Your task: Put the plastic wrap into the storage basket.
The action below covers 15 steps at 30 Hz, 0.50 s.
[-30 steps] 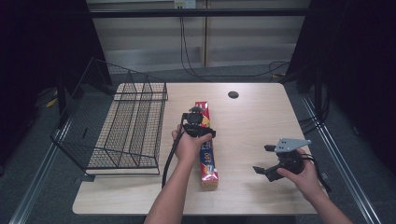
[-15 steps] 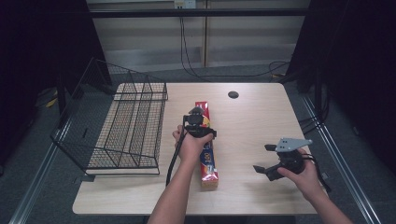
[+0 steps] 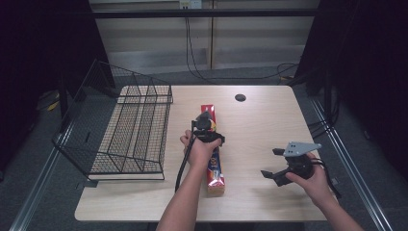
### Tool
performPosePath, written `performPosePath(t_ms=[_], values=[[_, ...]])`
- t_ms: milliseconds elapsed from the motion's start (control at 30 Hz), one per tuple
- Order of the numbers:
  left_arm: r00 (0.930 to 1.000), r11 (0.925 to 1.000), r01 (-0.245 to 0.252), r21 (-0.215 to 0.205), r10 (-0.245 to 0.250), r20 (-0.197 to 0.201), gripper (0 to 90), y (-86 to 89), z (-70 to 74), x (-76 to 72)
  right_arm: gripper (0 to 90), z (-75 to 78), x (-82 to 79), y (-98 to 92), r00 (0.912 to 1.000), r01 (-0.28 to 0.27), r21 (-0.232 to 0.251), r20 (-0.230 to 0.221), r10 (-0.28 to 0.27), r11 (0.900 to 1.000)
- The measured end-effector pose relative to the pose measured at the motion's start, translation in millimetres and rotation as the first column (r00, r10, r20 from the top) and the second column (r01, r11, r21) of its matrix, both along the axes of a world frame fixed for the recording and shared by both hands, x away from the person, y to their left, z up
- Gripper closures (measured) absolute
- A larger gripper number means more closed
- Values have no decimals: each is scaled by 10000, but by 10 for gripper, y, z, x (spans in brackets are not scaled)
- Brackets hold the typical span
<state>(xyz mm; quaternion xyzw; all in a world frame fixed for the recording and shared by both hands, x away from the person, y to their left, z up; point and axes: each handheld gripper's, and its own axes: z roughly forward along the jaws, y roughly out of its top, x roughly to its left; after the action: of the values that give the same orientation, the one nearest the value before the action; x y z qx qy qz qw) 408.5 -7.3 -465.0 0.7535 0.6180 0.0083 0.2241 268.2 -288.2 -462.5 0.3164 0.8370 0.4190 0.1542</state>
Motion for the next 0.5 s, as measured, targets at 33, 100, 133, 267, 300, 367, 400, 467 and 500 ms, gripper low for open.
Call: performPosePath(t_ms=[33, 100, 133, 267, 300, 367, 400, 467, 500], values=[[10000, 9999, 8, 131, -7, -53, 323, 0, 13, 5, 57, 0, 1, 2, 10000, 11, 9, -10, -11, 10000], [9999, 9996, 20, 275, -17, -127, 340, -4, 31, 10, 57, -2, 2, 4, 10000, -14, 16, -3, 14, 10000], [9998, 9994, -45, 357, 52, -207, 377, -9, 54, 11, 58, 1, 2, 1, 10000, -48, -4, 15, 48, 10000], [9977, 9948, 462, 908, -415, -536, 432, 34, 133, 51, 58, 11, -3, -9, 10000, -30, 64, 44, 30, 10000], [9967, 9924, 543, 1102, -471, -668, 432, 45, 144, 58, 58, 11, -3, -9, 10000, -30, 64, 44, 30, 10000], [9937, 9889, 864, 1208, -768, -820, 443, 68, 157, 67, 58, 15, -3, -10, 10000, -54, 38, 71, 54, 10000], [9925, 9897, 869, 1139, -761, -958, 445, 85, 170, 73, 57, 14, 0, -8, 10000, -72, 44, 53, 72, 10000], [9914, 9924, 849, 888, -752, -1075, 445, 113, 210, 85, 58, 11, 1, -5, 10000, -32, 28, 91, 31, 10000], [9885, 9919, 986, 802, -883, -1225, 445, 131, 268, 95, 58, 13, 4, -9, 9999, -85, 45, 83, 85, 10000]])
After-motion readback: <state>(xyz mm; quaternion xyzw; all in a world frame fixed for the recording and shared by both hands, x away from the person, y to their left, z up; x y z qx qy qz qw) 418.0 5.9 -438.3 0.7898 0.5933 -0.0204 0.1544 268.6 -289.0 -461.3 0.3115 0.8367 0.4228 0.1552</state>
